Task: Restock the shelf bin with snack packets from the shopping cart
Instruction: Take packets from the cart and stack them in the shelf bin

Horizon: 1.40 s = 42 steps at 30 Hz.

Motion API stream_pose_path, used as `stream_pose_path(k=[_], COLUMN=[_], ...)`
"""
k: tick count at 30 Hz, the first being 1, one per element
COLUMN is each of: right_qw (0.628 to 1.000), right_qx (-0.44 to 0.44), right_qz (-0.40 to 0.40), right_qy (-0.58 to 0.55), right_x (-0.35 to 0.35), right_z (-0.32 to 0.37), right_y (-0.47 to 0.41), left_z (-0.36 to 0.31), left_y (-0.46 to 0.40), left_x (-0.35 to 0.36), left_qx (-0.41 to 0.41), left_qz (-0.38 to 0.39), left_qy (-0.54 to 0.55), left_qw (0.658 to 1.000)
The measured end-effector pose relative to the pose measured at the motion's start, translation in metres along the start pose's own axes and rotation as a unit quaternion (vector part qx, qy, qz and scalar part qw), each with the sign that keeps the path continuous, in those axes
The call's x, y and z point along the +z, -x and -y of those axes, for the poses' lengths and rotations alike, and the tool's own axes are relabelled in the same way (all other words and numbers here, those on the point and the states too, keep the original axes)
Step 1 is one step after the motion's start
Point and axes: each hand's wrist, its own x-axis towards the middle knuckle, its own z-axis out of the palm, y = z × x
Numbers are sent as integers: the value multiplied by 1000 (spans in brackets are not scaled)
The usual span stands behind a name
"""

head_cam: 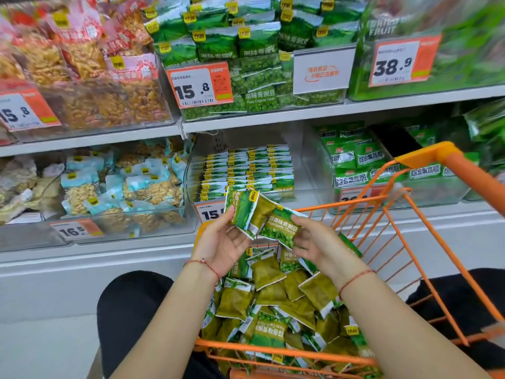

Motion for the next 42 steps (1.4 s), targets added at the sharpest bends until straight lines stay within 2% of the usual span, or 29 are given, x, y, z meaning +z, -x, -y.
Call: stream_pose_path(k=[3, 6, 9, 11, 12, 13, 15, 16, 17, 20, 22, 26, 29, 32, 34, 36, 40, 42], right_qw=[999, 999, 998, 998, 998, 998, 998, 997, 997, 996, 998, 997, 997, 998, 998, 996, 992, 989], right_qx=[15, 39, 55, 52, 48, 45, 41, 42, 42, 22, 1, -34, -32, -25, -30, -49, -108, -137], right_qz=[30, 20, 34, 19, 5, -6, -20, -22, -23, -20, -1, 66, 71, 38, 16, 1, -50, -56], right_qy=[-12, -12, -21, -33, -36, -39, -50, -56, -64, -85, -69, 11, -3, -38, -49, -68, -36, 10], right_x=[1, 0, -1, -3, -4, -5, -7, -8, -9, -11, -11, -8, -8, -8, -8, -8, -12, -11], right_z=[-3, -6, -6, -4, -3, -1, -1, -1, 0, 0, 1, 0, 0, -1, -2, -4, -6, -6], right_y=[1, -2, -3, -3, -3, -3, -5, -6, -6, -8, -7, -3, -2, -5, -8, -12, -13, -11], left_z=[11, 18, 18, 21, 23, 25, 33, 37, 40, 41, 41, 42, 40, 39, 38, 34, 26, 21], left_y=[-8, -10, -7, -5, -4, -2, -4, -4, -2, 2, 3, 5, 5, 9, 9, 7, 7, 8], left_x=[0, -2, 2, 2, 2, 1, -4, -5, -4, -2, -1, 0, -1, 2, 6, 6, 4, 3], left_qx=[-17, 2, 91, 155, 199, 264, 387, 421, 436, 467, 477, 445, 402, 344, 306, 282, 207, 195], left_qz=[-25, -21, 14, 40, 43, 31, 12, 10, 9, 14, 21, 53, 74, 93, 61, 18, 12, -23], left_qy=[36, 17, -53, -126, -186, -275, -442, -492, -520, -552, -554, -555, -538, -481, -418, -369, -201, -131], left_qw=[999, 1000, 994, 979, 961, 924, 809, 762, 734, 691, 681, 701, 737, 801, 853, 886, 958, 972])
